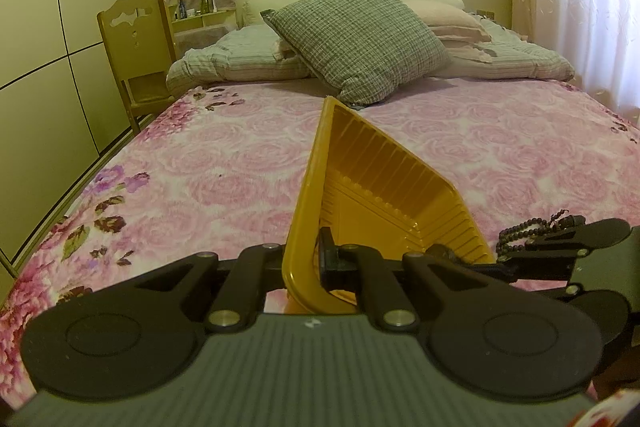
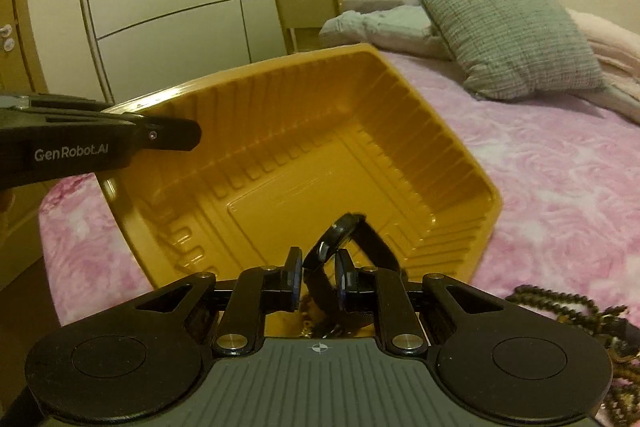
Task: Organize jewelry
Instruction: 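Carry the bracelet into the orange tray and open the right gripper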
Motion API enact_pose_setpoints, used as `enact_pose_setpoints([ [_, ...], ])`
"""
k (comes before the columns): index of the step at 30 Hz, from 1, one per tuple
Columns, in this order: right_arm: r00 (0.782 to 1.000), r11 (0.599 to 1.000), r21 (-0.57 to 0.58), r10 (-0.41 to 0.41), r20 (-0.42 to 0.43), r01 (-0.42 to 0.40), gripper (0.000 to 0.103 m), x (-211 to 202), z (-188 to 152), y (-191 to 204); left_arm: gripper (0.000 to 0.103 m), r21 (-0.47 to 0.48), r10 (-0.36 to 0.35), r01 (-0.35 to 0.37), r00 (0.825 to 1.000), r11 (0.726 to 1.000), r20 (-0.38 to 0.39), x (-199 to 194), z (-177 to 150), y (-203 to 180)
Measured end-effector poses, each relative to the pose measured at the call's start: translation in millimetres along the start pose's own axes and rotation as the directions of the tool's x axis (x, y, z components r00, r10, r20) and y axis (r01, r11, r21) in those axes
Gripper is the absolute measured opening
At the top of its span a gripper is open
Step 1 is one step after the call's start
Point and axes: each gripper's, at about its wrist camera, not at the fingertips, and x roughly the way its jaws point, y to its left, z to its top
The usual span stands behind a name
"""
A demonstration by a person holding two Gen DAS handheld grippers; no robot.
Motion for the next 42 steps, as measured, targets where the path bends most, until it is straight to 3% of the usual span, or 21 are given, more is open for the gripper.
enact_pose_setpoints([
  [4,0.999,0.999,0.04,0.006,0.037,-0.008,0.039,-6,-1,-6,0.007,-0.008,0.0,0.0,1.0,1.0,-0.005,0,-2,2],
  [8,0.995,0.998,0.036,-0.046,0.086,0.043,0.04,-23,2,-7,0.007,-0.015,-0.002,0.001,1.0,1.0,-0.008,1,-4,3],
  [12,0.979,0.987,0.049,-0.16,0.126,0.154,0.04,-44,-6,-19,0.007,-0.017,-0.002,0.002,1.0,1.0,-0.008,1,-4,3],
  [18,0.937,0.934,0.172,-0.334,0.102,0.314,0.04,-84,-40,-61,0.007,-0.015,-0.001,0.001,1.0,1.0,-0.008,1,-4,3],
  [26,0.856,0.82,0.3,-0.517,0.022,0.488,0.04,-134,-92,-106,0.007,-0.015,0.0,0.0,1.0,1.0,-0.008,2,-3,4],
  [35,0.792,0.735,0.34,-0.607,-0.057,0.587,0.04,-162,-128,-124,0.007,-0.014,0.0,-0.001,1.0,1.0,-0.007,2,-2,5],
  [42,0.781,0.722,0.331,-0.62,-0.082,0.608,0.04,-153,-133,-139,0.007,-0.013,0.002,-0.002,1.0,1.0,-0.006,1,-1,5],
])
